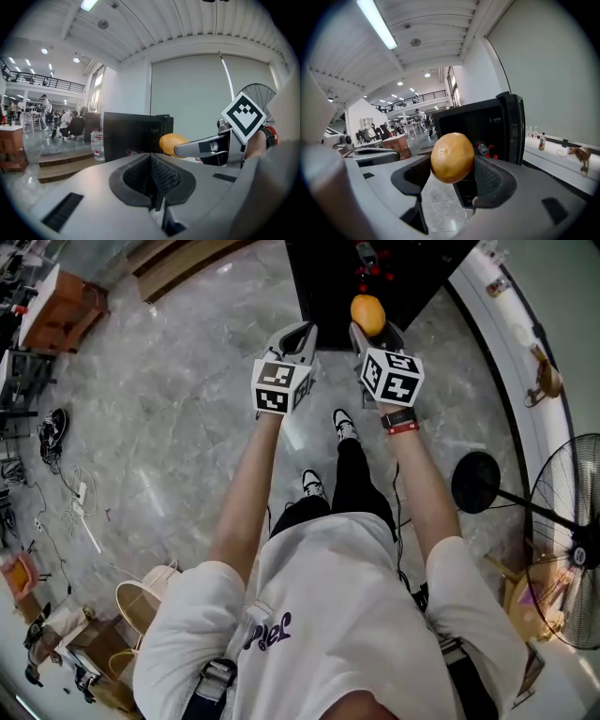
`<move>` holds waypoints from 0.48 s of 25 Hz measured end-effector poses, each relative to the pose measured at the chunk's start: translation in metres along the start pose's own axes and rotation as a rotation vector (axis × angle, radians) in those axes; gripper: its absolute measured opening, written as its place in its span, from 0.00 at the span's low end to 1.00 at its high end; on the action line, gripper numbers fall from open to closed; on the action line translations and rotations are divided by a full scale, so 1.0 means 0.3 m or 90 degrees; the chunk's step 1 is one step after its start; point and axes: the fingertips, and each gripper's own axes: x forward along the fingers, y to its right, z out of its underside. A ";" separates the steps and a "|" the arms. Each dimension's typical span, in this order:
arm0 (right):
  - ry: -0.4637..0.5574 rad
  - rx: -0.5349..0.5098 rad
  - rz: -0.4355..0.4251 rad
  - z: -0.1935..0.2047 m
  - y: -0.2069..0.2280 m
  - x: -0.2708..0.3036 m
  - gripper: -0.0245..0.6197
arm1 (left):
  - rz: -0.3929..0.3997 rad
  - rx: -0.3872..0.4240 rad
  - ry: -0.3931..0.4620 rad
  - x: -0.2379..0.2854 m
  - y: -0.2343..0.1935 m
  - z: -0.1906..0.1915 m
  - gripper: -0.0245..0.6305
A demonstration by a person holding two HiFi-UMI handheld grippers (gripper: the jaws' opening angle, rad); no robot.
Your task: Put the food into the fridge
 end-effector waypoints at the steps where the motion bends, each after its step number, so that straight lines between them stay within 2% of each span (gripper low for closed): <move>1: -0.003 0.002 -0.001 0.010 0.009 0.015 0.50 | 0.003 0.002 -0.002 0.013 0.000 0.010 0.07; 12: -0.053 0.008 -0.014 0.120 0.090 0.187 0.50 | 0.019 -0.006 -0.022 0.125 -0.023 0.095 0.07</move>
